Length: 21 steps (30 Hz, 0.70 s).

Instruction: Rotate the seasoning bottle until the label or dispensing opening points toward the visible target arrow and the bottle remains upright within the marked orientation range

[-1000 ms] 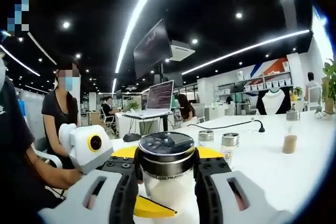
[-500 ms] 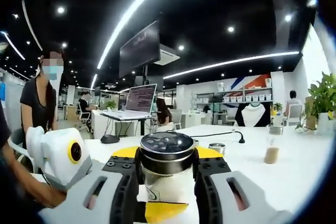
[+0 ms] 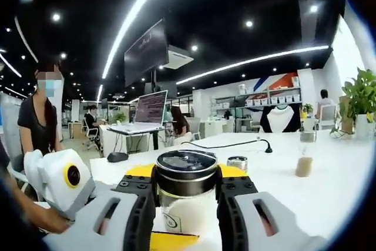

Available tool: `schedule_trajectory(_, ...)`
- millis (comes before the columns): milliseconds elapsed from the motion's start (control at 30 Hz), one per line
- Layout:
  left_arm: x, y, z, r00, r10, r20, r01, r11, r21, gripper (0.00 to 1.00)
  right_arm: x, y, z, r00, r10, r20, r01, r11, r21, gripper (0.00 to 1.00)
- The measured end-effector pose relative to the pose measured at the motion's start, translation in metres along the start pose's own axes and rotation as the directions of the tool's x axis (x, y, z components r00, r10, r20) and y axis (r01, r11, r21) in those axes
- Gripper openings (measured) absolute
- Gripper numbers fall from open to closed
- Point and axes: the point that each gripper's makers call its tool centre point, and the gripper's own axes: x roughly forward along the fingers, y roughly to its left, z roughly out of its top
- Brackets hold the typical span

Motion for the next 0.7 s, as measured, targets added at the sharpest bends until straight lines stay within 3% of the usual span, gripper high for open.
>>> schedule_trajectory(267, -0.008, 0.011, -0.002, 0.999, -0.035, -0.022, 0.032, 0.995, -0.096, 0.69, 0.007, -0.024, 0.002, 1.000, 0.007, -0.013, -0.006, 1.000, 0.020, 0.36)
schedule_trajectory(433, -0.014, 0.006, -0.003, 0.990, -0.131, -0.046, 0.118, 0.970, -0.214, 0.84, 0.012, -0.042, 0.000, 1.000, -0.002, -0.029, 0.002, 1.000, 0.016, 0.36)
schedule_trajectory(500, -0.015, 0.009, -0.004, 0.991, -0.126, -0.050, 0.113, 0.974, -0.196, 0.90, 0.014, -0.050, -0.003, 0.999, -0.009, -0.043, 0.009, 1.000, 0.020, 0.36)
schedule_trajectory(600, -0.016, 0.008, -0.006, 0.990, -0.133, -0.055, 0.121, 0.975, -0.186, 0.91, 0.017, -0.062, -0.005, 0.999, -0.023, -0.049, 0.024, 0.999, 0.026, 0.36)
schedule_trajectory(700, -0.016, 0.004, -0.007, 0.987, -0.154, -0.052, 0.139, 0.966, -0.220, 0.93, 0.022, -0.075, -0.007, 0.998, -0.029, -0.049, 0.031, 0.999, 0.034, 0.36)
